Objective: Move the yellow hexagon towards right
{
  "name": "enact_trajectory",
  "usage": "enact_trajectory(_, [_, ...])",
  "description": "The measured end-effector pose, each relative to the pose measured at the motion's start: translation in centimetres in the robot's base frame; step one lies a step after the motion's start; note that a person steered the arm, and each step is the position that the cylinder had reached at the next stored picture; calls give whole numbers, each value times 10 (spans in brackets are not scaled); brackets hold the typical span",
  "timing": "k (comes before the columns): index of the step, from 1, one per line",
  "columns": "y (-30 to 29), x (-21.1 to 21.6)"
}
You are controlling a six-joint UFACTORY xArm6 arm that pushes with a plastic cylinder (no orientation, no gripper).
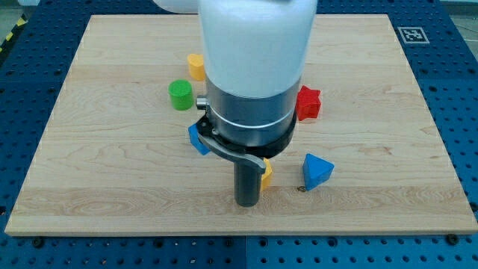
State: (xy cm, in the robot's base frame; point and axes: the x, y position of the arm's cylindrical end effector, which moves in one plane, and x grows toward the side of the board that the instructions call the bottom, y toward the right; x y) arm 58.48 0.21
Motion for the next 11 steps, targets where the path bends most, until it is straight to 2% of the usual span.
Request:
enact_trajectory(2, [-31, -7])
enact_trajectory(4, [-40, -31])
enact_trajectory(8, [7, -36])
enact_trajectory(9, [-14, -37])
enact_trajectory(11, [-115, -63])
